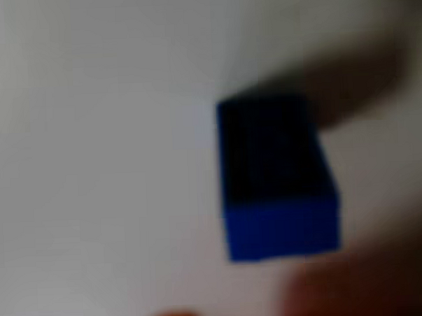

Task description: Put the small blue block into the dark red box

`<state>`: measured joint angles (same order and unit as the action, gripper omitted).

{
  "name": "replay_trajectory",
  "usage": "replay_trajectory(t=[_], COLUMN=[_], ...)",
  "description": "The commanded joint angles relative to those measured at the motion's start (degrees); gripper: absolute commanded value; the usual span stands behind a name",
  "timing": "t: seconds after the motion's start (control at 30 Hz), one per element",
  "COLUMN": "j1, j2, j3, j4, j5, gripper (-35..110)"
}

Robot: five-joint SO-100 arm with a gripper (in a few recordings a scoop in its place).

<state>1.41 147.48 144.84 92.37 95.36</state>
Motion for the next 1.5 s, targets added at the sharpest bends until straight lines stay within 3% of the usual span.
replay_trajectory(t=[0.0,1.47], j1=[-0.97,0.09], j2=[-2.55,-1.32], j3=[-0.18,11.95], j4=[-2.37,-12.30], j5=[0.26,0.09], gripper=[30,32])
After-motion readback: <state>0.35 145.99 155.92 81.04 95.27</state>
